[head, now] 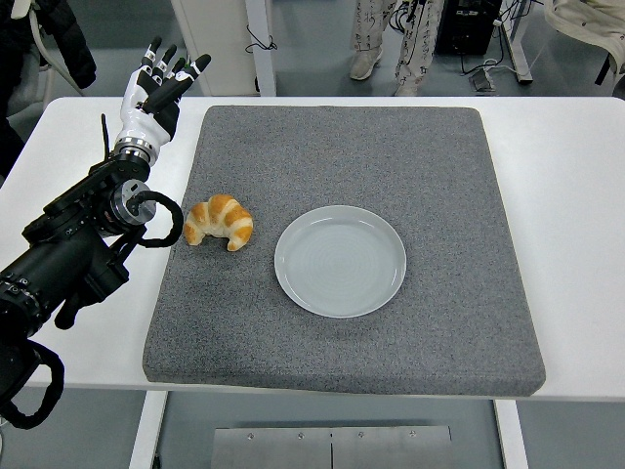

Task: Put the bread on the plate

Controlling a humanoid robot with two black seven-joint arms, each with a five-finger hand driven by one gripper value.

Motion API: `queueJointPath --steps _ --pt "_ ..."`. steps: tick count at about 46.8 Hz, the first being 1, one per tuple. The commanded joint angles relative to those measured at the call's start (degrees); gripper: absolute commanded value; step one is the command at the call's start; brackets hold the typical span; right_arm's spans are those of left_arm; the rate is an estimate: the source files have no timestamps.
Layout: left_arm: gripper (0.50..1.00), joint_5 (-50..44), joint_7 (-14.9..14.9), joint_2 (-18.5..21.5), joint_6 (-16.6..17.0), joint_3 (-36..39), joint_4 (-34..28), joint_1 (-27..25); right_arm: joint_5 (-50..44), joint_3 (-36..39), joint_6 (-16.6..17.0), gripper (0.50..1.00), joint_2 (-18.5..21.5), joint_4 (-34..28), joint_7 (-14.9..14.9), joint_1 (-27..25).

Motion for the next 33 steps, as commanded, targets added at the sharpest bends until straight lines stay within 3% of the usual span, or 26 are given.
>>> queueJointPath --steps 1,33 --pt "1.000 0.0 0.0 0.1 0.0 0.0 0.1 -0.1 0.0 0.0 0.0 1.000 0.0 0.1 0.0 0.0" --pt "1.000 0.4 0.1 0.2 0.0 0.5 0.0 -0.6 0.0 0.1 0.0 1.000 0.0 0.0 0.0 0.0"
